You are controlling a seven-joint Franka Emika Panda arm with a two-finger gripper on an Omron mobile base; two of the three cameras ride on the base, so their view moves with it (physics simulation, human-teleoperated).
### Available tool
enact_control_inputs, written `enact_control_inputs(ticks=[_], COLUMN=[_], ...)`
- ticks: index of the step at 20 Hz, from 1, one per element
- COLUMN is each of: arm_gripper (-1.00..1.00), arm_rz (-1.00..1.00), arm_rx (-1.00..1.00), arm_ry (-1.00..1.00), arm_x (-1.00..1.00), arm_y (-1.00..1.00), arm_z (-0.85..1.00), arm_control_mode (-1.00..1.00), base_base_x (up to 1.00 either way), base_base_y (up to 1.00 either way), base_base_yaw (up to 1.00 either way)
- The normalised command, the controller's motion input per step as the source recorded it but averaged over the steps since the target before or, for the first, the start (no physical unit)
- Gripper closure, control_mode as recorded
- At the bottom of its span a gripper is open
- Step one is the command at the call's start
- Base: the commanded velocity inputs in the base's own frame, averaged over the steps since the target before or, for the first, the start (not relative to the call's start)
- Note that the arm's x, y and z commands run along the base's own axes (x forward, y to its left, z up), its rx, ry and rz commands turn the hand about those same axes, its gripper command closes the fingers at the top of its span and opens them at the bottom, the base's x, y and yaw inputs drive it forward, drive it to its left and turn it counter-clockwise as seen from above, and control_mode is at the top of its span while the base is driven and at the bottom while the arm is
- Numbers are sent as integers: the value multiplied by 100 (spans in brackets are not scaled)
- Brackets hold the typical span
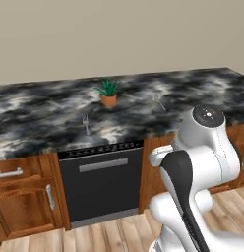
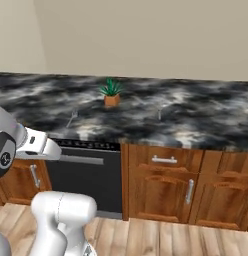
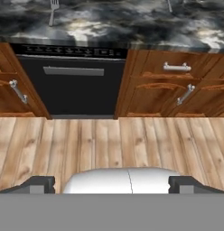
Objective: Organize the utensils by type. Pick up the wooden spoons from the counter and place them in the open cabinet. Then pick up the metallic utensils from the counter and place them in the open drawer.
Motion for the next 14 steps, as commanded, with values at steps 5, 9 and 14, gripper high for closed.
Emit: enact_control_inputs(ticks=[5,9,14], arm_gripper=[-100,-100,-100], arm_rz=[0,0,0], arm_rx=[0,0,0], arm_ry=[0,0,0], arm_x=[0,0,0], arm_y=[0,0,0], arm_z=[0,0,0], arm_control_mode=[100,100,100], base_base_x=[81,72,53], base_base_y=[-6,-7,-1], base_base_yaw=[13,11,2])
